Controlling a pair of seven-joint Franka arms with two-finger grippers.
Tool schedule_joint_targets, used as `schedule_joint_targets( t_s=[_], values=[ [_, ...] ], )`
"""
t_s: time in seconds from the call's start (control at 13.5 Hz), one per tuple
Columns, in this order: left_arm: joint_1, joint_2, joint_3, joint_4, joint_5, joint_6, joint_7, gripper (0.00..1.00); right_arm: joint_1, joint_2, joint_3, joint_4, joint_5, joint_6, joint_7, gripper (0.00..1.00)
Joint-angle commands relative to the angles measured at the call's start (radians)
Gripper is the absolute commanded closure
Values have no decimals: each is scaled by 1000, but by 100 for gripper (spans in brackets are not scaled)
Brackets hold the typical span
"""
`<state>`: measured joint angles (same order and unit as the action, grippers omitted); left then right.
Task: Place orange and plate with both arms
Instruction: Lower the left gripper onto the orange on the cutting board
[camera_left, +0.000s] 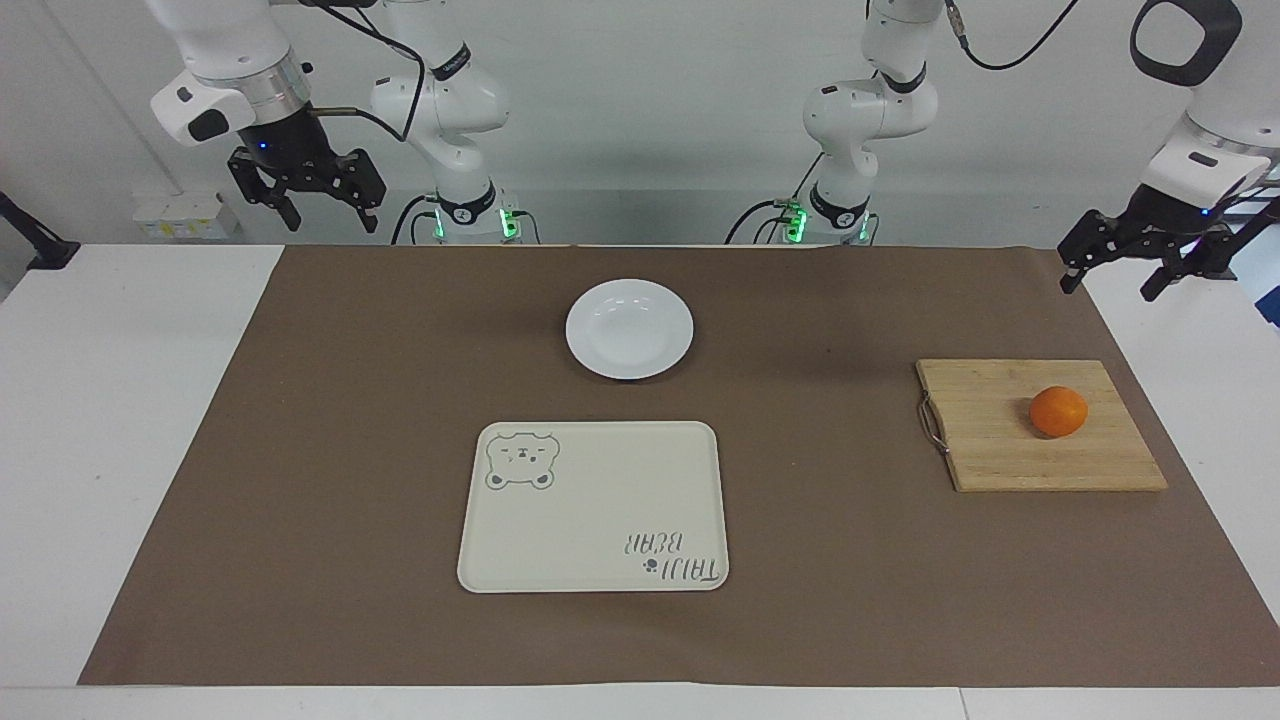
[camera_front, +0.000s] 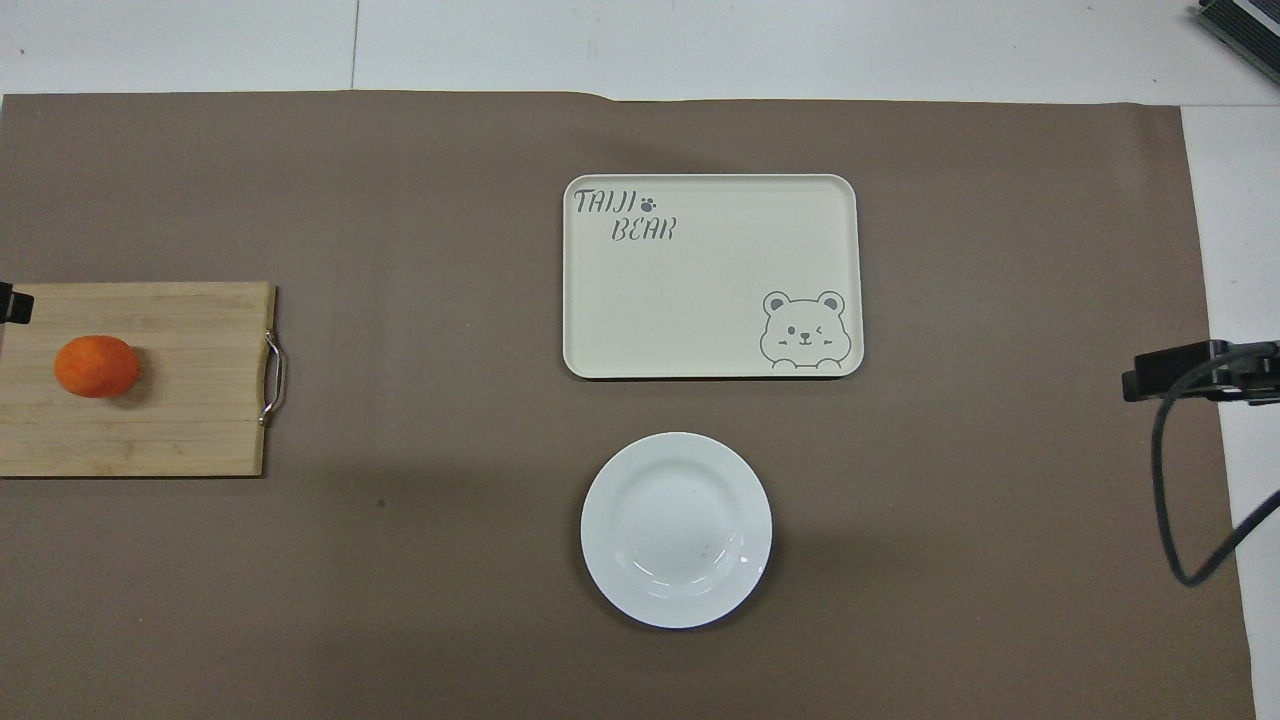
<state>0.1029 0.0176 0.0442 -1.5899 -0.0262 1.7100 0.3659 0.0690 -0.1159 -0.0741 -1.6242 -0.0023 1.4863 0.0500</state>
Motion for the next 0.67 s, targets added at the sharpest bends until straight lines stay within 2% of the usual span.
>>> schedule_joint_targets(
  t_s=[0.0, 0.37, 0.59],
  values=[
    [56, 1, -9, -74, -31, 88, 77, 0, -11, -4, 4, -2, -7, 0, -24, 0],
    [109, 50, -10, -117, -35, 174, 142, 0, -11, -4, 4, -2, -7, 0, -24, 0],
    [162, 87, -9, -126, -84, 203, 215, 0, -11, -4, 4, -2, -7, 0, -24, 0]
  ],
)
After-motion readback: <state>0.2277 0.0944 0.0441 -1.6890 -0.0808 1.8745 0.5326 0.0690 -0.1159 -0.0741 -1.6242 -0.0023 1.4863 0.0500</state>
